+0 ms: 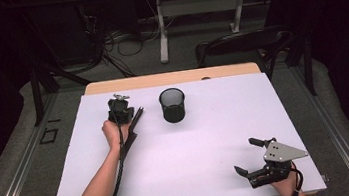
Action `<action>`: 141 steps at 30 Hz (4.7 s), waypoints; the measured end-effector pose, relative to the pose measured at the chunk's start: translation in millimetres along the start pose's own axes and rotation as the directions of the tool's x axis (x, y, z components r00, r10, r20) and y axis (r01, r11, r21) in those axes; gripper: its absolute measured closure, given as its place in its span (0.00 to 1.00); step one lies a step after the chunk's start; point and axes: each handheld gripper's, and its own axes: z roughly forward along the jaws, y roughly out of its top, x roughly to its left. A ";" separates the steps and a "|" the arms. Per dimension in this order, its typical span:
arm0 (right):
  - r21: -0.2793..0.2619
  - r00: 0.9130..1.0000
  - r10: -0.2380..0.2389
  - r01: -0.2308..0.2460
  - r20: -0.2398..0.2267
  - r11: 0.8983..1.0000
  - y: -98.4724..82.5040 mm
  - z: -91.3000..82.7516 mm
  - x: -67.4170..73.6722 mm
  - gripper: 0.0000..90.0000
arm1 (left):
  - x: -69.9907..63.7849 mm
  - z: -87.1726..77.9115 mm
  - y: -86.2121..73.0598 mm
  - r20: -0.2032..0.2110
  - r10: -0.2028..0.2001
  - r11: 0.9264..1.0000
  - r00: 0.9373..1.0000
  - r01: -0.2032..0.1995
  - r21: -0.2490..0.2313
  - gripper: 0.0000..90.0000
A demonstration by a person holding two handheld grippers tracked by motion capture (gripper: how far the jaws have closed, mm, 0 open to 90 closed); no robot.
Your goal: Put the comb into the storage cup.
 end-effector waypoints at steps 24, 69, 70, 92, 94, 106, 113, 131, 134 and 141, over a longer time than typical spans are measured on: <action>0.005 1.000 0.003 -0.003 0.006 1.000 0.1 -1.1 -0.5 0.00 | -20.5 8.9 0.8 0.025 0.075 0.996 0.997 -0.076 0.040 1.00; 0.008 1.000 0.006 -0.006 0.008 1.000 -0.1 -0.4 -0.2 0.00 | -53.6 -27.2 -34.5 0.149 0.261 0.962 0.954 -0.270 0.043 1.00; 0.009 1.000 0.006 -0.006 0.007 1.000 0.0 -0.5 -0.1 0.00 | -53.7 -28.6 -35.5 0.149 0.263 0.961 0.953 -0.272 0.041 1.00; 0.009 1.000 0.002 -0.002 0.008 1.000 0.3 -0.4 0.1 0.00 | -45.0 -53.9 -57.8 0.143 0.304 0.947 0.942 -0.314 0.059 1.00; 0.009 1.000 0.002 -0.002 0.008 1.000 0.3 -0.4 -0.1 0.00 | -44.1 -54.9 -58.5 0.143 0.307 0.946 0.941 -0.318 0.062 1.00; 0.010 1.000 0.004 -0.004 0.009 1.000 0.4 -0.3 0.3 0.00 | -36.3 -61.4 -67.0 0.111 0.314 0.943 0.943 -0.324 0.076 1.00; 0.008 1.000 0.004 -0.004 0.008 1.000 0.4 -0.8 0.2 0.00 | -31.0 -62.9 -69.8 0.091 0.322 0.939 0.942 -0.330 0.092 1.00; 0.008 1.000 0.003 -0.003 0.006 1.000 0.5 -1.0 0.4 0.00 | -12.9 -65.2 -70.9 0.061 0.292 0.949 0.954 -0.298 0.108 1.00; 0.007 1.000 0.003 -0.003 0.005 1.000 0.5 -0.9 0.4 0.00 | -10.0 -65.0 -70.9 0.057 0.283 0.951 0.957 -0.288 0.112 1.00; 0.007 1.000 0.003 -0.003 0.003 1.000 0.5 -0.5 0.6 0.00 | -7.1 -67.4 -70.7 0.078 0.268 0.956 0.960 -0.275 0.102 0.96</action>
